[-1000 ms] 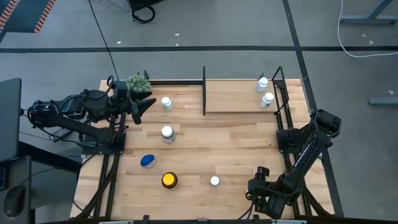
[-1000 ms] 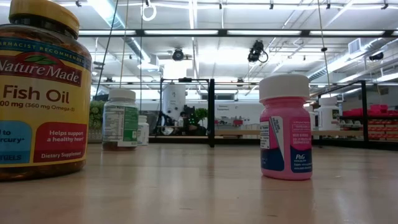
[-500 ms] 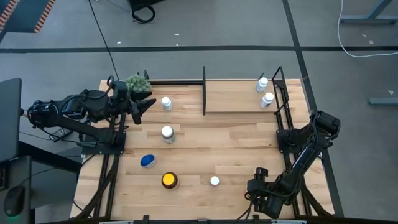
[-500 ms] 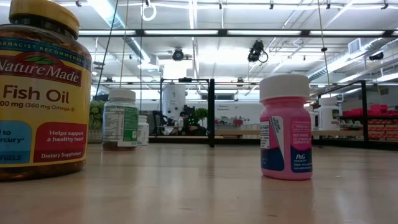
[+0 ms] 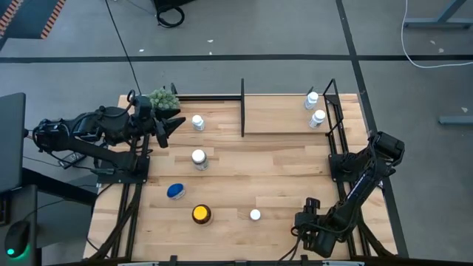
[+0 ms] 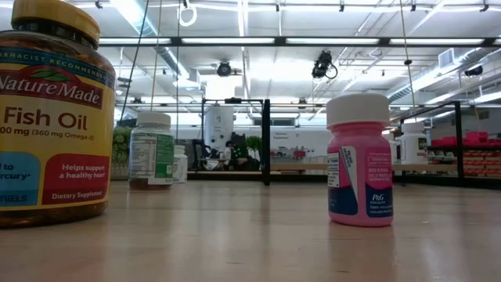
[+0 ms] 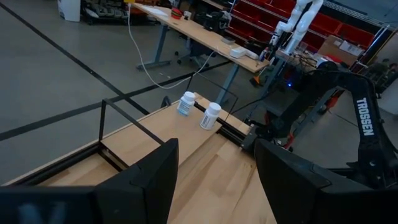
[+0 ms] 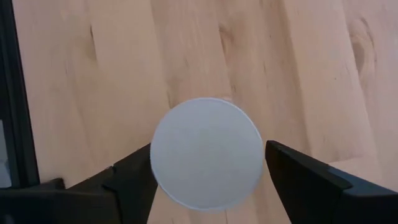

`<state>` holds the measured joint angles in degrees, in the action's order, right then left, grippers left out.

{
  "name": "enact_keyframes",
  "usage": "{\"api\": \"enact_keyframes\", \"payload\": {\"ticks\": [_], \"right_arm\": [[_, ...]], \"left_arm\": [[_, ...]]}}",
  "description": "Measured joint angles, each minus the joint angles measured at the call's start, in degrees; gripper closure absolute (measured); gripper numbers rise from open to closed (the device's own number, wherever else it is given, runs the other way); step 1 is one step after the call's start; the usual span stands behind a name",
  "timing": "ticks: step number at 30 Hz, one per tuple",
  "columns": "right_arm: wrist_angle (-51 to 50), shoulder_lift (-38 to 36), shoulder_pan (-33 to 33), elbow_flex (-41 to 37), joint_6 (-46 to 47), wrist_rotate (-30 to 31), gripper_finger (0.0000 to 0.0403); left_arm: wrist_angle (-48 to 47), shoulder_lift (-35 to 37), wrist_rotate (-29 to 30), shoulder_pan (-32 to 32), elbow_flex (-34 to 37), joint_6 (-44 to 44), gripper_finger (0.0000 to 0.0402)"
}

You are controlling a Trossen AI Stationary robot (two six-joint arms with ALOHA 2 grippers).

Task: Pick and place medicine bottles onto shelf by color
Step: Put the orange pill bottle on the shelf

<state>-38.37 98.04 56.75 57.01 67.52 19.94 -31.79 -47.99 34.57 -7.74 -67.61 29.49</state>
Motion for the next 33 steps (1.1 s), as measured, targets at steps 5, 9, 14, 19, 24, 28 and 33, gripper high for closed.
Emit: {"api": "enact_keyframes", "payload": {"ticks": [5,9,14,19,24,28,33], "right_arm": [[0.0,0.0,0.0,0.0,0.0,-0.5,0.0162],[0.0,0.0,0.0,0.4,0.0,-0.5,0.0204],[0.0,0.0,-0.9,0.9,0.0,-0.5,0.0213],[-0.6,0.0,-2.5,0.9,1.3,-0.5,0.0199],[-4.6,-0.9,-5.8,1.7,4.2,0.4,0.0209],[-11.1,-2.6,-10.8,3.7,4.5,2.4,0.0208],[-17.4,-7.3,-19.7,4.0,4.5,4.5,0.0208]], "left_arm": [[0.0,0.0,0.0,0.0,0.0,0.0,0.0184],[0.0,0.0,0.0,0.0,0.0,0.0,0.0186],[0.0,0.0,0.0,0.0,0.0,0.0,0.0185],[0.0,0.0,0.0,0.0,0.0,0.0,0.0184],[0.5,0.0,0.0,0.0,0.0,0.0,0.0184],[1.2,0.0,0.0,0.0,0.0,0.0,0.0184],[2.2,0.0,0.0,0.0,0.0,-0.1,0.0186]]}}
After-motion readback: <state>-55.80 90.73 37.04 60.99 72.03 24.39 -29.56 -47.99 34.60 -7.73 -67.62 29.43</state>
